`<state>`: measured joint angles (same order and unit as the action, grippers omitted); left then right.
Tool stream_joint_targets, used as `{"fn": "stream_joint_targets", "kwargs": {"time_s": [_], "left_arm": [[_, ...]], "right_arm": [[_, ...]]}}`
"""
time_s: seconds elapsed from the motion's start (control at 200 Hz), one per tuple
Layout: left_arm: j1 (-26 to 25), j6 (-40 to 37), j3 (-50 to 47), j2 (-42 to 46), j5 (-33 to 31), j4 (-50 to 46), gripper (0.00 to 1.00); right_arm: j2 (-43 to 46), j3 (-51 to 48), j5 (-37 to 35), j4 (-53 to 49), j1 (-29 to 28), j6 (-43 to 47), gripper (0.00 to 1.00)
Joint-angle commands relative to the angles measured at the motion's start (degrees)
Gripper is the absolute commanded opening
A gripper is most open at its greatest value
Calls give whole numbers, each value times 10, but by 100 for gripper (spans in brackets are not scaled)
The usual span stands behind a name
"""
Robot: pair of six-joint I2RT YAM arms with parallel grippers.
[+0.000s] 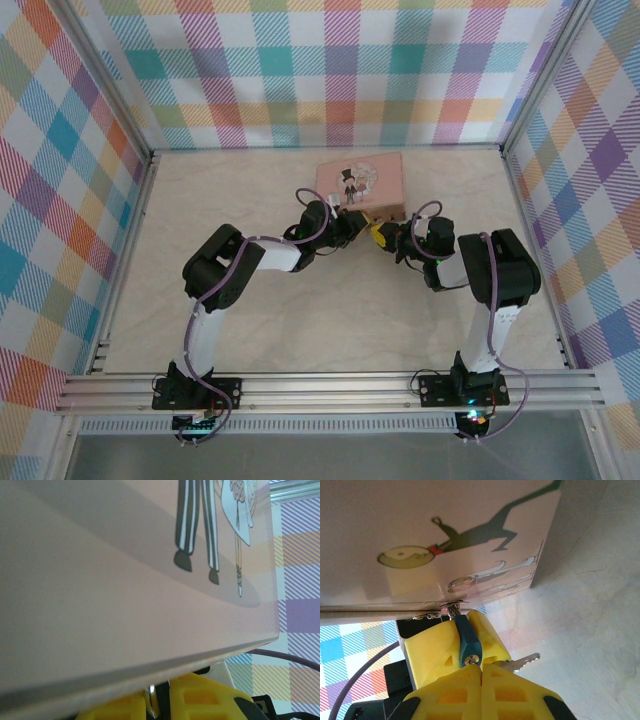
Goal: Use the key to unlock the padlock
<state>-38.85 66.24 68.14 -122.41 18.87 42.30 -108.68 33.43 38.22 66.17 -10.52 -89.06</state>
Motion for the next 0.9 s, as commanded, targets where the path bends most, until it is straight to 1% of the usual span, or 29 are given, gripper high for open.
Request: {"fn": "stream_joint_targets", "kwargs": {"time_s": [0.0, 0.105, 0.215, 0.285, 0.425, 0.48, 0.555, 0.66, 0.755, 0.895], "left_arm": [[-27, 17, -27, 27, 87, -50, 0], [-18, -2, -34, 48, 62, -83, 0], [-14, -18, -33, 64, 48, -114, 0], [-12, -23, -31, 69, 42, -128, 0], [-12, -31, -29, 84, 30, -152, 0], [-12, -34, -26, 90, 26, -167, 0], [-12, -44, -19, 101, 17, -200, 0], [-15, -60, -8, 114, 4, -238, 1], [-17, -67, 3, 121, -6, -265, 1], [-21, -69, 23, 122, -5, -289, 1]], "right_arm": [[-14, 21, -8, 10, -16, 19, 8], [-4, 7, -4, -1, -12, 35, 17], [27, -6, 2, -50, -8, 75, 25], [57, -17, 4, -94, -6, 111, 25], [121, -23, 3, -233, -6, 196, 26], [147, -22, 1, -294, -7, 238, 26], [179, -12, -12, -413, -6, 305, 26], [215, -3, -30, -520, -7, 388, 26], [245, 5, -44, -579, -10, 450, 26], [291, 31, -92, -661, -35, 553, 26]]}}
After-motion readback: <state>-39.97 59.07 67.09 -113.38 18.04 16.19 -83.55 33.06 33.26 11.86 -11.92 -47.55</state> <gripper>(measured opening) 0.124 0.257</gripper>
